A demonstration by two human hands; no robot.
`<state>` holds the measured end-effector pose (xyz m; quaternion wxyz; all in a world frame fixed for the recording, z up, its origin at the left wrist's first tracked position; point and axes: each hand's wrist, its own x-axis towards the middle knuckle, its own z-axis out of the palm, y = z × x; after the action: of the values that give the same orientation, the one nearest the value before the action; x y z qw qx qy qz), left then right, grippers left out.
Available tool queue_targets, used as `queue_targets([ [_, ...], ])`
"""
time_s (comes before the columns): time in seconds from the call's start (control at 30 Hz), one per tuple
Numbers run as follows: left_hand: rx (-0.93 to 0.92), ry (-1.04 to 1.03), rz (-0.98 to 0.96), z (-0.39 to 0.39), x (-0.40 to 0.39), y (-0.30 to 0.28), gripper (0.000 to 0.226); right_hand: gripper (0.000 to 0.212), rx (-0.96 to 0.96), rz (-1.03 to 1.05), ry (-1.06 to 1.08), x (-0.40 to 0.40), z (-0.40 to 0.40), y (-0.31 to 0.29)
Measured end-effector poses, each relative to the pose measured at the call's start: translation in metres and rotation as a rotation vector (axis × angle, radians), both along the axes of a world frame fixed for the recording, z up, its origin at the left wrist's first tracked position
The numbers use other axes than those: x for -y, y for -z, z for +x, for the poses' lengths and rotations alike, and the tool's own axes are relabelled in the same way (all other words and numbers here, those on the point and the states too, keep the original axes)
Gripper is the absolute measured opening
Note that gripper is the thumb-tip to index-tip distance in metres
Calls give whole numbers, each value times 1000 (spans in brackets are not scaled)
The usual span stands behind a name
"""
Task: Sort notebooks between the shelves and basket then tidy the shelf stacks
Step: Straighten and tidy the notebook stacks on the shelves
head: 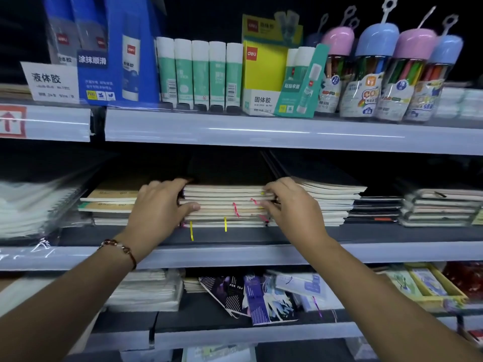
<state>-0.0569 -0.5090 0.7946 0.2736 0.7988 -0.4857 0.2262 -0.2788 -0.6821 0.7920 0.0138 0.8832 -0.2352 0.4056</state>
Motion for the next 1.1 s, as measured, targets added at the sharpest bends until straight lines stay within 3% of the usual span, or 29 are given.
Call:
queue_targets([
  [0.2,47,-67,69,-4,0,2,62,31,-37,-56,-45,10,1,3],
  [0.3,90,-89,172,-7,-1,0,81,59,-95,-64,-53,7,0,9],
  [0.4,113,-121,198,-7,0,-1,82,71,-101,-161,-28,9,3,13],
  [0.8,81,-181,124,-10,8,10,76,65,10,-175,-35,14,12,23],
  [0.97,126,-99,97,-11,0,16,75,66,-11,-115,-1,8,13,22],
  [1.1,19,-11,-42,-6,-34,25,73,64,15,14,96,-12,16,23],
])
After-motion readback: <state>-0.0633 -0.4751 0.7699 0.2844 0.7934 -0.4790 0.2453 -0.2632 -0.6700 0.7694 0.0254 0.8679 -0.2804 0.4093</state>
